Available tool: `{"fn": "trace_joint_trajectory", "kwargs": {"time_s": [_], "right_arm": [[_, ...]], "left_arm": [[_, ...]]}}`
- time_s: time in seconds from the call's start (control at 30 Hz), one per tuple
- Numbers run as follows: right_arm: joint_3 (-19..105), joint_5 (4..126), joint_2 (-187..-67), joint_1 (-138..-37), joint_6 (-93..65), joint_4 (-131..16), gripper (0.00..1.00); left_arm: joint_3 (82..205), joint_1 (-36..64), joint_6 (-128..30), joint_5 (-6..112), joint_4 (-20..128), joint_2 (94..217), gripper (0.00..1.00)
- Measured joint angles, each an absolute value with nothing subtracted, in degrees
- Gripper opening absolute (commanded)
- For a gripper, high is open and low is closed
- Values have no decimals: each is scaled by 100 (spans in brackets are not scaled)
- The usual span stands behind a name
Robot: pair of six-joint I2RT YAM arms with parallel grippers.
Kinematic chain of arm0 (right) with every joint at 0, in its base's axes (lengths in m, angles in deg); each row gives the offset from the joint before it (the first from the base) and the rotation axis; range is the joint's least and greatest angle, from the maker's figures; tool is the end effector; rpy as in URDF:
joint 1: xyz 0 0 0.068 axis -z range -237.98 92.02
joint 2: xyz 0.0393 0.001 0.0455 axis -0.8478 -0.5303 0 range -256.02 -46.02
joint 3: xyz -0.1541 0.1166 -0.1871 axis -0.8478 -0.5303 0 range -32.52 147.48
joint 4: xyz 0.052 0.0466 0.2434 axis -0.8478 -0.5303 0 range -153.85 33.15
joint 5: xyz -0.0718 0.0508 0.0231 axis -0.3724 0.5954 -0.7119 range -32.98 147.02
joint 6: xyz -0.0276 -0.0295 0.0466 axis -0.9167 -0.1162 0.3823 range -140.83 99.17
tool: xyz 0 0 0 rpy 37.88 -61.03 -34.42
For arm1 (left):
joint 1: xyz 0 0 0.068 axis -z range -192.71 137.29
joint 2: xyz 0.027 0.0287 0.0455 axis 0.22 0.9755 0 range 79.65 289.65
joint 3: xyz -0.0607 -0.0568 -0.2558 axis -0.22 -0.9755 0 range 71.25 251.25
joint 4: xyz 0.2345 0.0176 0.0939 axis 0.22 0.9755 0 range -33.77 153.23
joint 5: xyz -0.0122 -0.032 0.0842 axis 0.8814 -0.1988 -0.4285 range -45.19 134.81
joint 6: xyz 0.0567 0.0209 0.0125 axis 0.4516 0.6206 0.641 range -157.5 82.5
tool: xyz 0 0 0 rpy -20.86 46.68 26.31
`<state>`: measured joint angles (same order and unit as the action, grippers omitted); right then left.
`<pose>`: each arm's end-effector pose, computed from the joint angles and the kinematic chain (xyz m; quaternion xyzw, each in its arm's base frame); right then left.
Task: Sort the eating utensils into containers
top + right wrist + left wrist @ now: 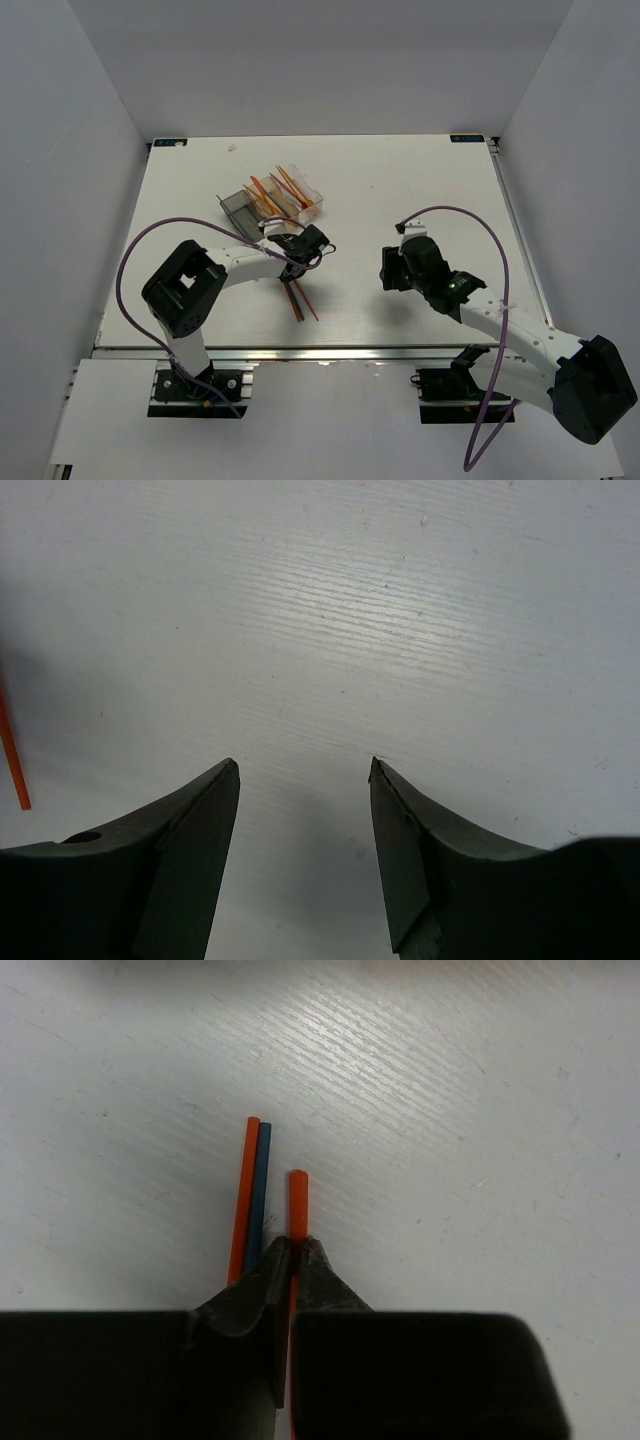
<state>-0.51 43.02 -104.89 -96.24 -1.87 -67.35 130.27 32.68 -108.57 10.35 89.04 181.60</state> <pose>0.1783 0.1262 0.2107 -0.0959 0.8861 0.1149 0.4386 0.2403 -0.2060 0.1421 -0.2465 0.9159 0.0540 0.3123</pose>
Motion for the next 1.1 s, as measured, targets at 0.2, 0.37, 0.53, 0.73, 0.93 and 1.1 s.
{"fn": "trace_joint_trajectory", "kwargs": {"time_s": [0.2,0.37,0.53,0.73,0.93,1.1], "right_arm": [[-51,4295,-10489,-9624,-187,-6735,60],[-53,4271,-10485,-9622,-189,-6735,60],[-53,4206,-10430,-9622,-187,-6735,60],[-53,4188,-10424,-9619,-187,-6735,60],[-53,4173,-10424,-9619,-187,-6735,60],[-55,4173,-10424,-9619,-187,-6735,60]], "left_arm": [[12992,3266,-10813,1083,8743,18142,0],[12975,3252,-10647,1363,8487,18088,0],[12990,3252,-10291,1533,8404,17696,0],[13150,3250,-9650,980,8371,16424,0],[13842,2835,-8898,-16,8415,16186,0],[14085,1773,-8155,-375,8096,16512,0]]}}
